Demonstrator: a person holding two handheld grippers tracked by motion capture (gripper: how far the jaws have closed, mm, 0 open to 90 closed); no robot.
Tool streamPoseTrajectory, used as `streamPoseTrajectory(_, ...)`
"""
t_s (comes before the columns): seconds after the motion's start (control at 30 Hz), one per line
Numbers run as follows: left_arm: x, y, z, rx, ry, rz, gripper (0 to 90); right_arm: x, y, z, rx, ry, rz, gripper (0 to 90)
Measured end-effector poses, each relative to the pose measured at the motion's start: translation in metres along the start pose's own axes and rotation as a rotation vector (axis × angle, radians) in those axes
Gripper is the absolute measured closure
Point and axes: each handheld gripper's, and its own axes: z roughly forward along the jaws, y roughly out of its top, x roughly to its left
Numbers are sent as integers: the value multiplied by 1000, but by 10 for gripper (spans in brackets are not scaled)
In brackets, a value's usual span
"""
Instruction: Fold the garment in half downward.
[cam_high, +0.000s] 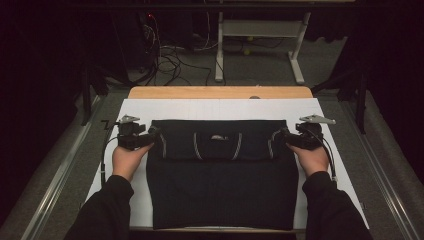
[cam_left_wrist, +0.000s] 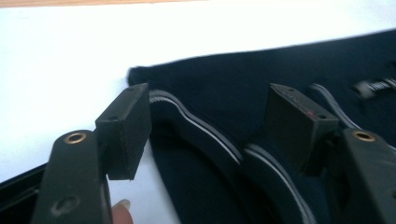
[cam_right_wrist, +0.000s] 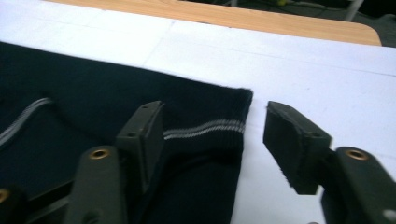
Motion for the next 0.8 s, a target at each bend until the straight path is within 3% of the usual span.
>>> streamPoseTrajectory(0.1,-11,-9,-10,-11,-50,9,296,7,-7,-13,-9,23,-42,352)
streamPoseTrajectory(0.2,-25,-18,-19,-35,-102,35,291,15,-16,-23,-10,83,-50,331)
streamPoseTrajectory(0.3,-35,-28,-17,-12,-113,58,283,26,-27,-26,8,132,-73,331)
streamPoseTrajectory(0.4,-42,-37,-5,79,-89,102,288,37,-39,-23,38,156,-102,341)
streamPoseTrajectory(0.53,-47,-45,8,122,-85,95,302,49,-50,-15,80,170,-139,362)
streamPoseTrajectory(0.7,-44,-52,11,128,-85,99,398,53,-57,-9,114,164,-158,450)
streamPoseTrajectory(0.8,-42,-57,10,104,-70,102,475,51,-58,-10,91,156,-149,527)
